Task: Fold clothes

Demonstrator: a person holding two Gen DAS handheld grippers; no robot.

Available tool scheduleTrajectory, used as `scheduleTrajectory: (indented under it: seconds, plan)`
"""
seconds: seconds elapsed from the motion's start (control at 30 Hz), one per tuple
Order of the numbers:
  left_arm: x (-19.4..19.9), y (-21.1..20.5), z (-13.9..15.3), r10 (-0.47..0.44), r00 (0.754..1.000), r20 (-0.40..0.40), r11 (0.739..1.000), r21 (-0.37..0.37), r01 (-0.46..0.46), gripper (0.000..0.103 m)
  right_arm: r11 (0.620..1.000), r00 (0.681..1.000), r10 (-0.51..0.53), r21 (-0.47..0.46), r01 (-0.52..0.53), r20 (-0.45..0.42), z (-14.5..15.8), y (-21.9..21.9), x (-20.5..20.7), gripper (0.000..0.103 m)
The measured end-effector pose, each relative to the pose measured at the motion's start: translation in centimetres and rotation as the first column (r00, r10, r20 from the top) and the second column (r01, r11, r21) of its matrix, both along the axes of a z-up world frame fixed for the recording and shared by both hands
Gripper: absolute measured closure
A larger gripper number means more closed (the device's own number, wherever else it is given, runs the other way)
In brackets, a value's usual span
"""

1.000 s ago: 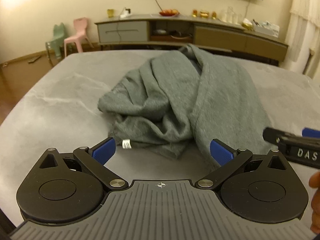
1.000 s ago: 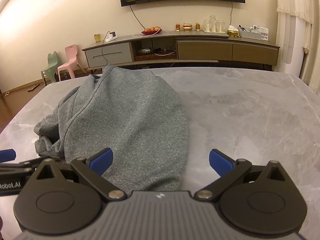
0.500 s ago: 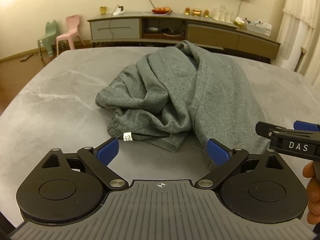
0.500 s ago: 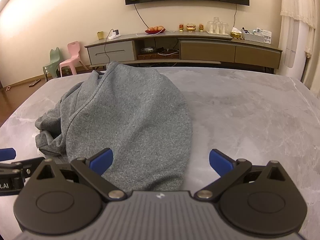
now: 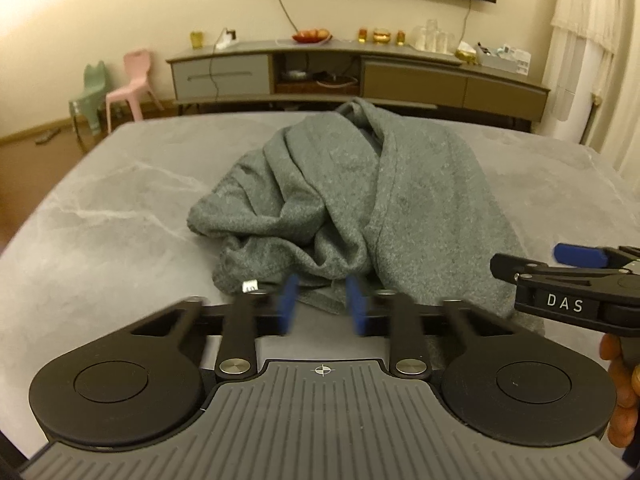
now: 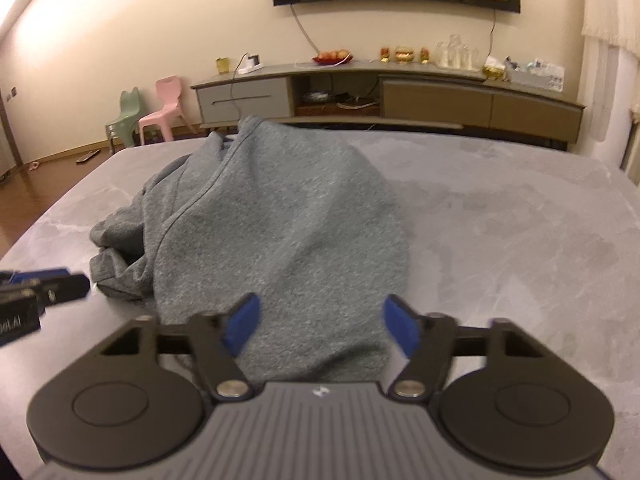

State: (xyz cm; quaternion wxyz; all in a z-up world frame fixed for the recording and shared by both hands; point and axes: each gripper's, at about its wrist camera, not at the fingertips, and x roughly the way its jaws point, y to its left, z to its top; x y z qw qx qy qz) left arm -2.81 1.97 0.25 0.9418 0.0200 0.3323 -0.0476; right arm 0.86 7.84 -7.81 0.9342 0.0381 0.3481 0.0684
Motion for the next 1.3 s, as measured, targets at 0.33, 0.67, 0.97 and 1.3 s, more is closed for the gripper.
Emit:
scheduleTrajectory:
  seconds: [0.33, 0.67, 0.97, 1.3]
  plan:
    - [0.4, -0.7, 0.5, -0.025, 0.999, 0.041, 0.999, 0.042, 0.023, 0.103, 0.998, 0.998, 0.067, 0.022, -0.067, 0.010, 0.3, 0.7, -0.2, 0.103]
    - [1.4, -0.7, 0.0, -0.027, 0.999, 0.026, 1.000, 0.011, 0.027, 0.103, 0.998, 0.998, 0.067, 0.009, -0.066, -0.004, -0.1, 0.7, 0.2, 0.103]
    - [3.8, 1.6, -0.1, 0.100, 0.995, 0.007, 0.995, -0.029, -0.099, 0.026, 0.999, 0.999, -0.019, 0.031, 0.018, 0.037, -0.4, -0.1, 0.6, 0.008]
    - [8.5, 8.7, -3.3, 0.207, 0.973, -0.105, 0.943, -0.243, -0.227, 0.016, 0.974, 0.973, 0.197, -0.132, -0.182, 0.117, -1.9, 4.5, -0.3, 0.003]
